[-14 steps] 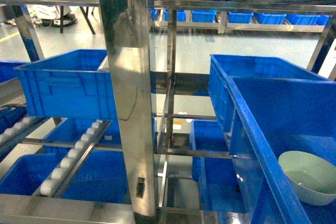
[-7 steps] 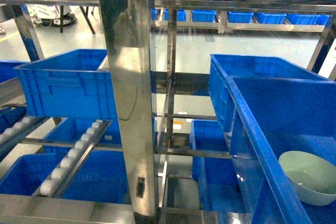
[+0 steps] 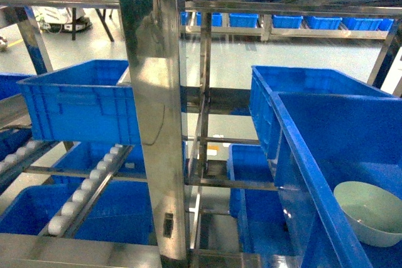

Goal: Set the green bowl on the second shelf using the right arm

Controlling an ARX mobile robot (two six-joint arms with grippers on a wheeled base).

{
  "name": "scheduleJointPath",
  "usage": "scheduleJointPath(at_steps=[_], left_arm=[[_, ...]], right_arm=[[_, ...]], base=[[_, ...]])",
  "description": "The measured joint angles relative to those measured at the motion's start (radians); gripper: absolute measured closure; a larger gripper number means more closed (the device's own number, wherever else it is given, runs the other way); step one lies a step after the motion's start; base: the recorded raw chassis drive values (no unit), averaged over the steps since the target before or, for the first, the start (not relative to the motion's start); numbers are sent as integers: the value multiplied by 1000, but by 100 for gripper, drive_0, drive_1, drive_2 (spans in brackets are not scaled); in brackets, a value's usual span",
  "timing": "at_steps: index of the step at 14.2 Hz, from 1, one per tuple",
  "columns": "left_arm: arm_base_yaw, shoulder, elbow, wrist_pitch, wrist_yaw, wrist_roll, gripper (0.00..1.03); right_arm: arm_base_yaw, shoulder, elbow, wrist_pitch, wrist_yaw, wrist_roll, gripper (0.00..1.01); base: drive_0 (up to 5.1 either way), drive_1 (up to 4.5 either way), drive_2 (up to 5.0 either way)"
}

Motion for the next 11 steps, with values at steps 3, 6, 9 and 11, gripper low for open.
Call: scheduleJointPath(at_steps=[3,6,9,11], left_arm=[[0,0,0,0,0,0,5],[0,0,0,0,0,0,5],[0,0,0,0,0,0,5],[0,0,0,0,0,0,5]], right_arm=[[0,0,0,0,0,0,93],[0,0,0,0,0,0,55],[0,0,0,0,0,0,14],[0,0,0,0,0,0,3]], base=[[0,0,0],[0,0,0],[0,0,0],[0,0,0]])
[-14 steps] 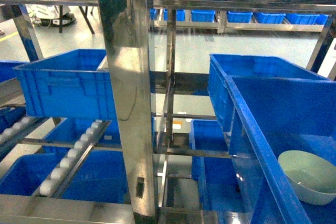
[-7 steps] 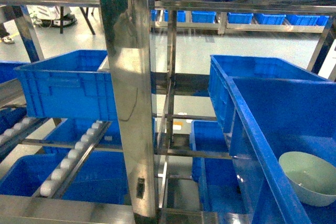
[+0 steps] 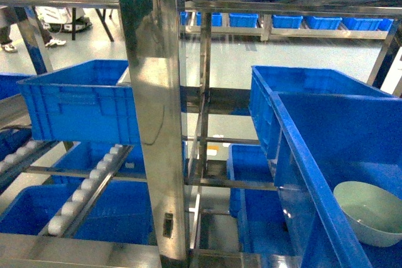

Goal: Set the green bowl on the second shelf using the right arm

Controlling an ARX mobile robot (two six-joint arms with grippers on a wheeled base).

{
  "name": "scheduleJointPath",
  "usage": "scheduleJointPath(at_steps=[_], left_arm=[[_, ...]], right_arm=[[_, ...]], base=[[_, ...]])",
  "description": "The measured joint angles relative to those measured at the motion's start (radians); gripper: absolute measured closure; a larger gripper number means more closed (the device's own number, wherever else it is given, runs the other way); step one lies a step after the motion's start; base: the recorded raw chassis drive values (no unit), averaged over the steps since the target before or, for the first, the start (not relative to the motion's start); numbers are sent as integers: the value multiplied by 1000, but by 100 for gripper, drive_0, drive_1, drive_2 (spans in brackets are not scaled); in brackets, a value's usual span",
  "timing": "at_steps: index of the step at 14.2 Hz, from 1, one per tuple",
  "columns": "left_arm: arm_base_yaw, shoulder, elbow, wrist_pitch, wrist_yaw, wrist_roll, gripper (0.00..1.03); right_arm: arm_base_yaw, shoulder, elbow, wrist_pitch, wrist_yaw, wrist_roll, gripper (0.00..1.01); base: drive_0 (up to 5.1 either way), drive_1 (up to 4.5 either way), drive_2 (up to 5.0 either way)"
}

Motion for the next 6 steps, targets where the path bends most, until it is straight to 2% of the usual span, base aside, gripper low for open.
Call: scheduleJointPath(at_steps=[6], left_arm=[[0,0,0,0,0,0,5]], right_arm=[[0,0,0,0,0,0,3]], base=[[0,0,0]])
